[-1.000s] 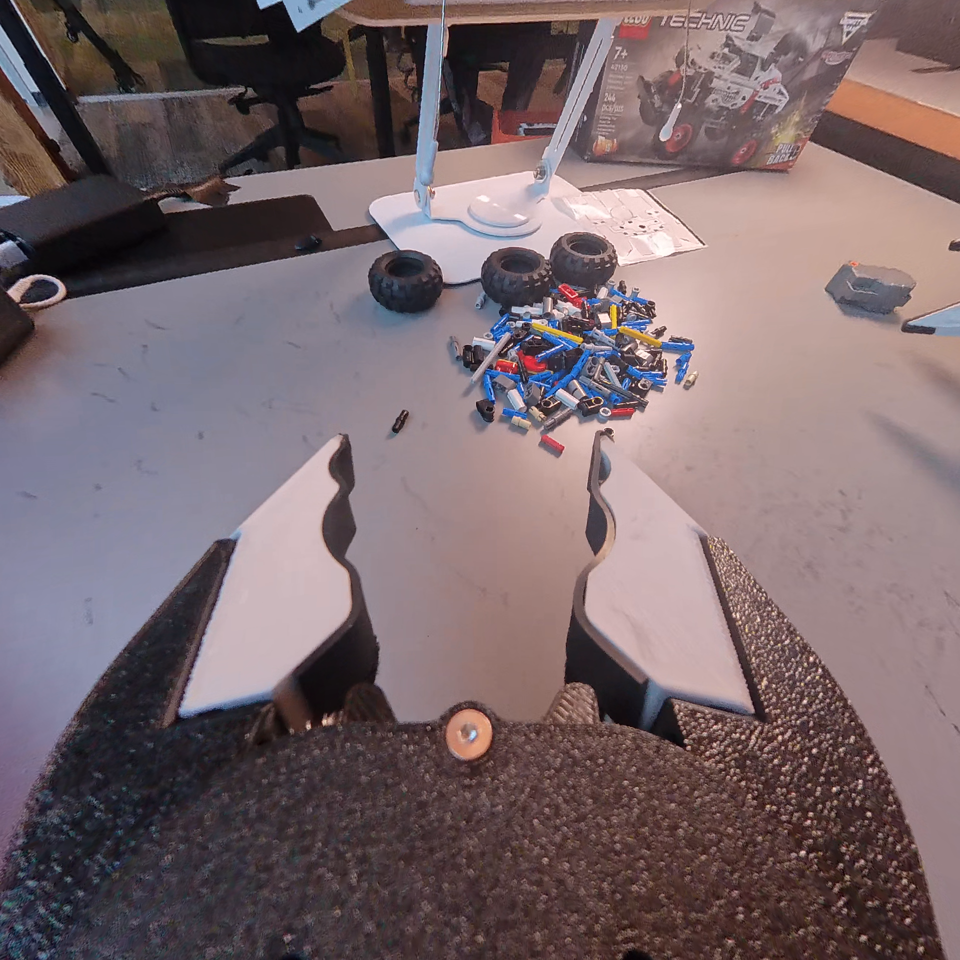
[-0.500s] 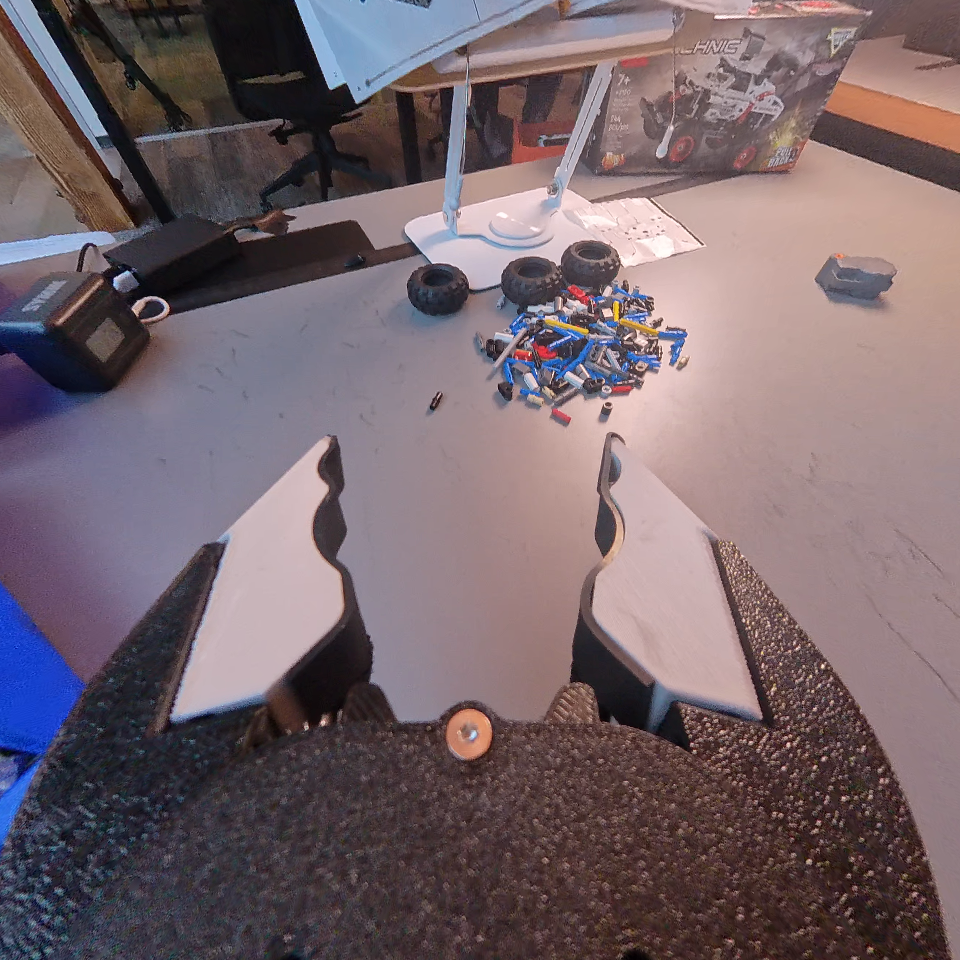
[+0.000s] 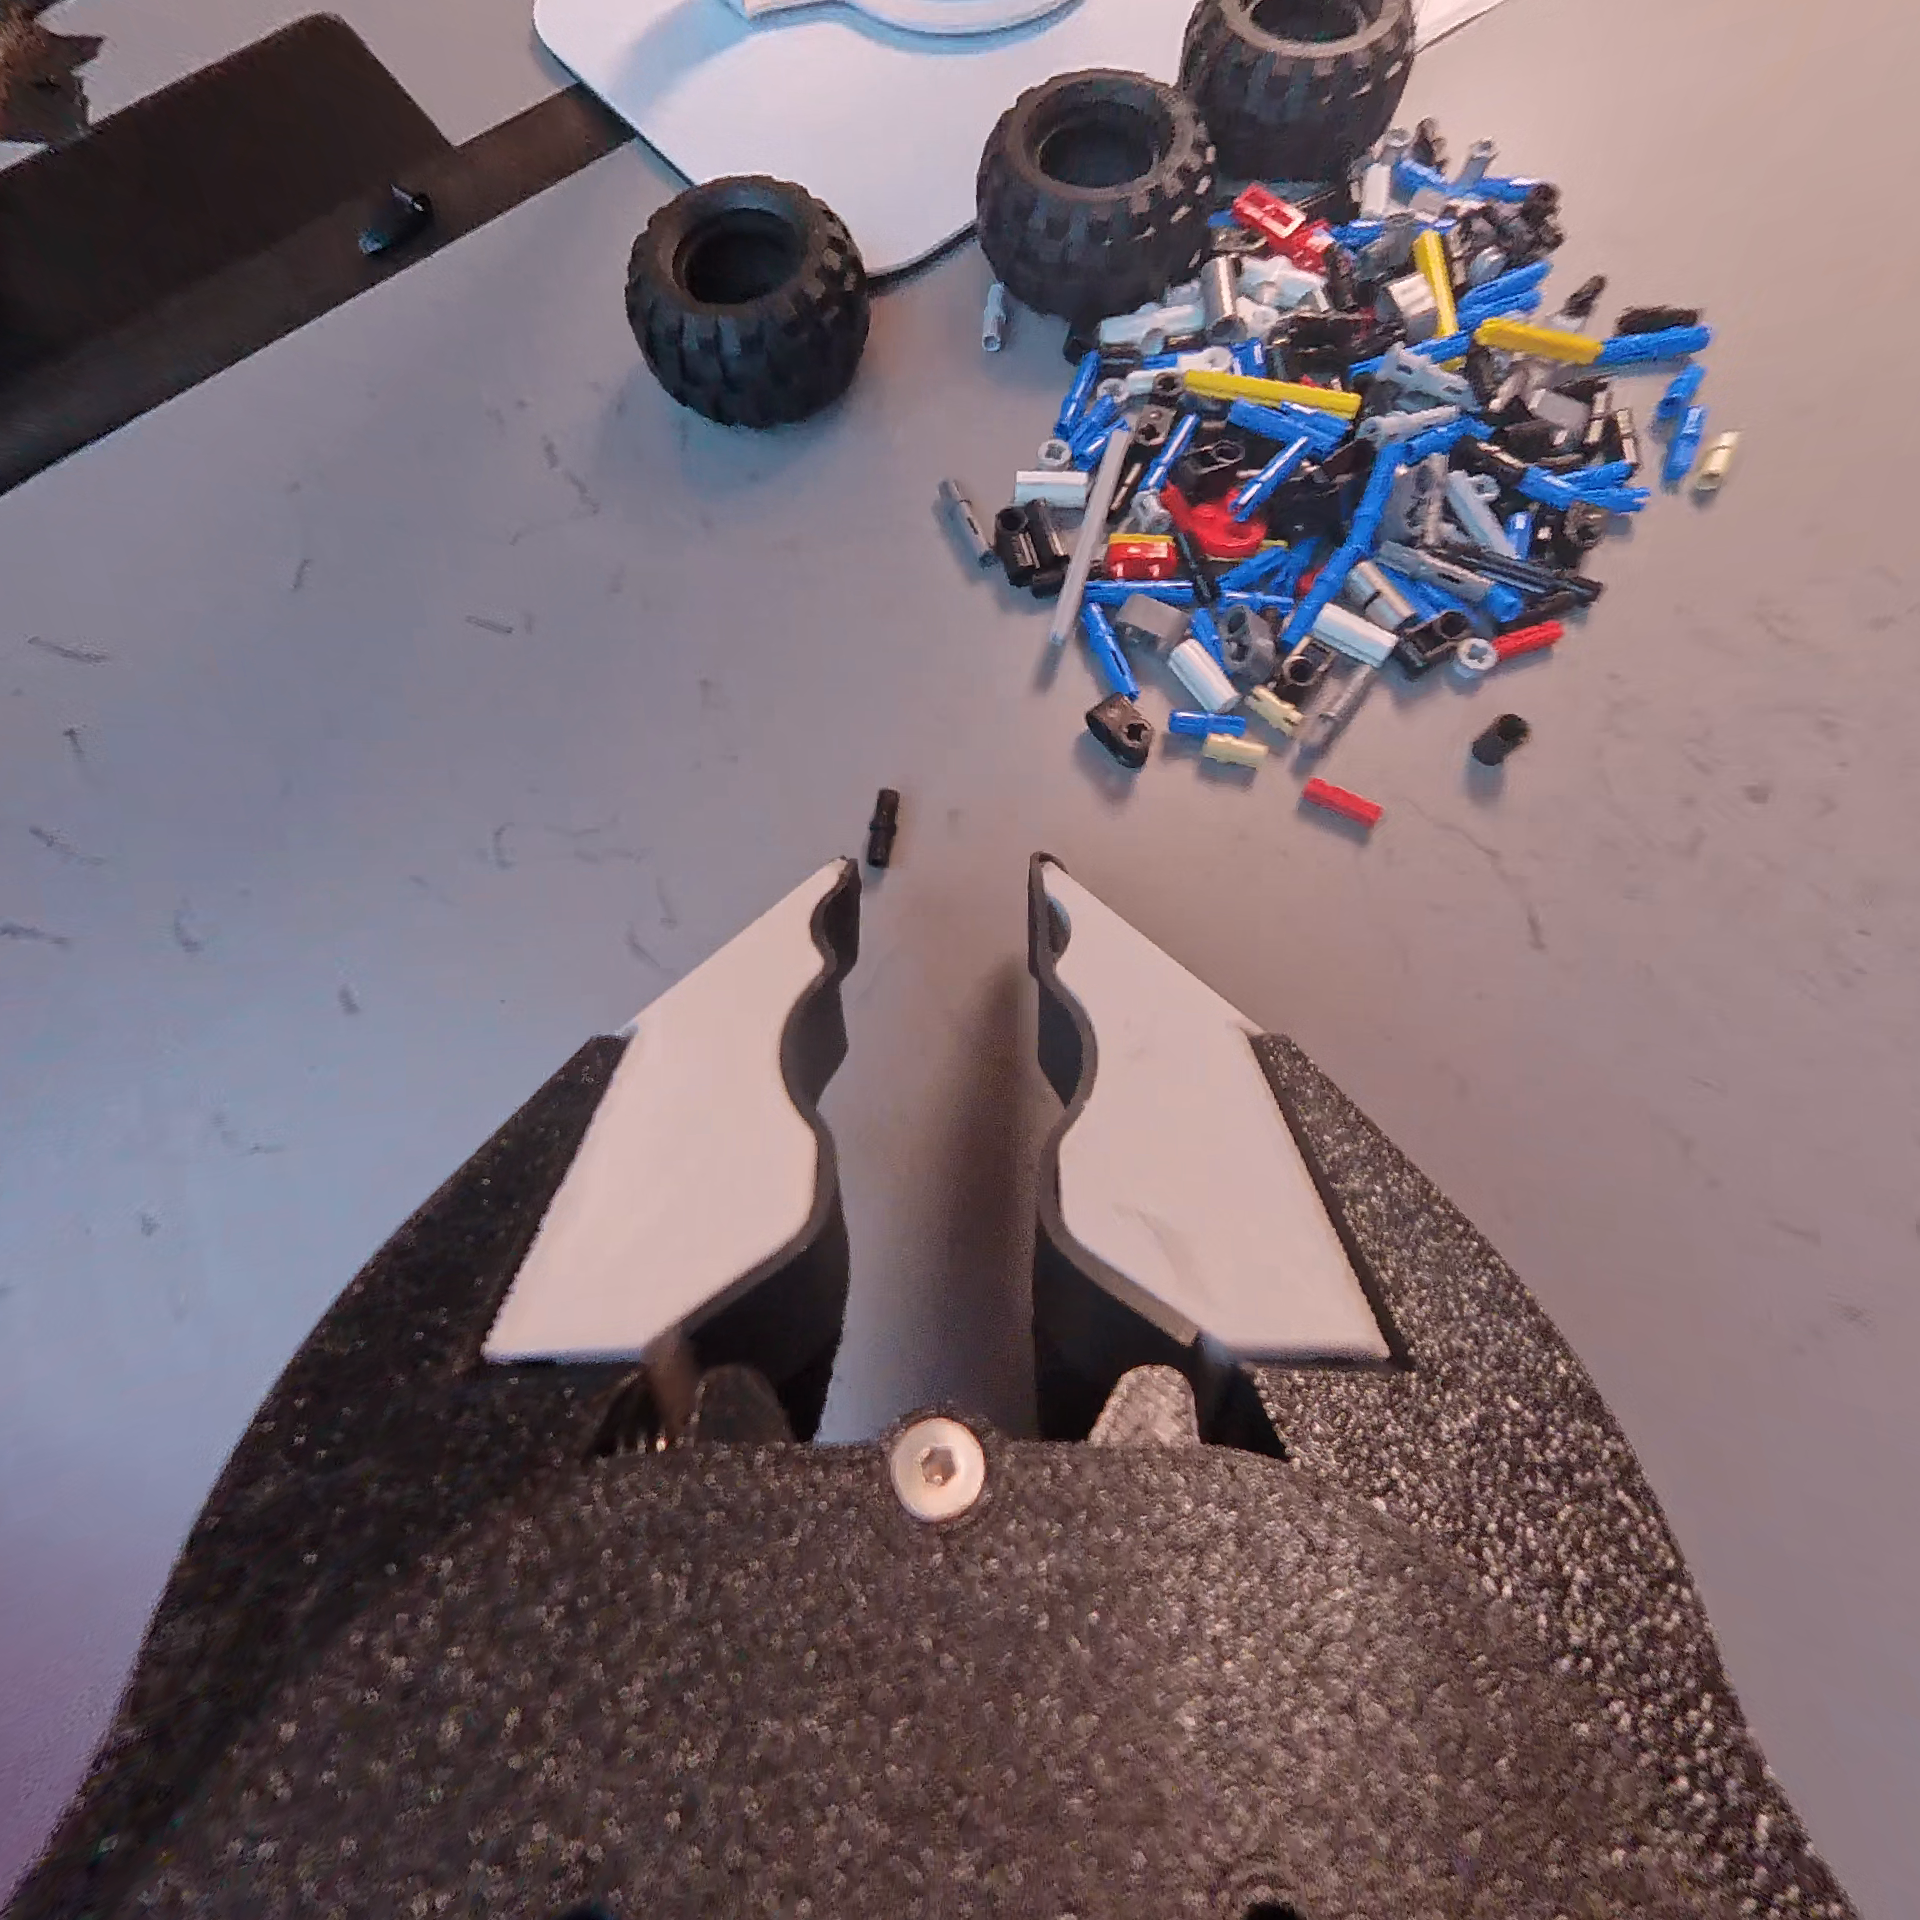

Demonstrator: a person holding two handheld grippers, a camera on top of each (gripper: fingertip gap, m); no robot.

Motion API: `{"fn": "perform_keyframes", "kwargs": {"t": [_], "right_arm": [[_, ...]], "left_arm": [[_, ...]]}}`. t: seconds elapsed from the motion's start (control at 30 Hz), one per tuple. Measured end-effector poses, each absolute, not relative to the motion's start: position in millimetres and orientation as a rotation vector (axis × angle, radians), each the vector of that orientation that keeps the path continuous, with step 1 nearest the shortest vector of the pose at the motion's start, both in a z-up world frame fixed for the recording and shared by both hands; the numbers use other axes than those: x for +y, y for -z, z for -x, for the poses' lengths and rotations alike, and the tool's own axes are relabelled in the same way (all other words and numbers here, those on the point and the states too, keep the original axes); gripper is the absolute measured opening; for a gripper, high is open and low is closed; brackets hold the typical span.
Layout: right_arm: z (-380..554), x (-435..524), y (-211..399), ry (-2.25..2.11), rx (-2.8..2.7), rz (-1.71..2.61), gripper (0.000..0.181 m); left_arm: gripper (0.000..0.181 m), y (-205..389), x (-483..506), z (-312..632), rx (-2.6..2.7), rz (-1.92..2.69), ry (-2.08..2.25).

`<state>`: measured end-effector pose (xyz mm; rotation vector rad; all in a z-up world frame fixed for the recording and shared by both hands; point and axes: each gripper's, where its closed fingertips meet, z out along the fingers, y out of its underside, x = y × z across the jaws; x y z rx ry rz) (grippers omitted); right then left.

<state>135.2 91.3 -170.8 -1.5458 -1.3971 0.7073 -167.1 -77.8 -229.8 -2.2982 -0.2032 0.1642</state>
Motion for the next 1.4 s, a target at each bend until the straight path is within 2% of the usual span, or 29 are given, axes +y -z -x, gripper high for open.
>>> {"fn": "perform_keyframes", "kwargs": {"t": [0.1,0.2,0.5,0.6,0.67,0.83,0.97,1.07,1.17,1.4], "right_arm": [[-136.6,94.9,169.5,-0.759,-1.366,1.577,0.072],[-136.5,95.1,170.4,-0.775,-1.365,1.586,0.072],[-137.3,94.7,169.2,-0.762,-1.359,1.568,0.07],[-138.5,95.3,167.0,-0.767,-1.343,1.561,0.07],[-139.2,96.2,165.9,-0.773,-1.332,1.563,0.07],[-141.2,98.8,163.2,-0.754,-1.307,1.558,0.074],[-142.2,100.7,162.4,-0.751,-1.292,1.566,0.077],[-141.7,99.4,163.2,-0.738,-1.302,1.557,0.077],[-139.8,96.1,165.8,-0.706,-1.335,1.541,0.077],[-137.9,94.6,171.7,-0.634,-1.365,1.524,0.075]], "left_arm": [[0.024,238.7,-66.8,176.4,-0.207,2.351,-0.203],[0.005,241.0,-60.6,175.5,-0.213,2.367,-0.189],[0.006,212.6,-3.6,132.5,-0.049,2.234,-0.054],[0.032,204.8,3.0,127.0,-0.016,2.185,-0.065],[0.044,191.1,-1.1,125.6,-0.022,2.12,-0.073],[0.059,138.8,-39.9,131.2,-0.121,1.899,-0.164],[0.074,120.7,-92.8,138.3,-0.255,1.822,-0.241],[0.073,119.4,-131.0,136.1,-0.328,1.787,-0.264],[0.066,127.8,-155.5,128.7,-0.359,1.766,-0.267],[0.059,151.9,-154.2,127.6,-0.366,1.84,-0.285]]}}
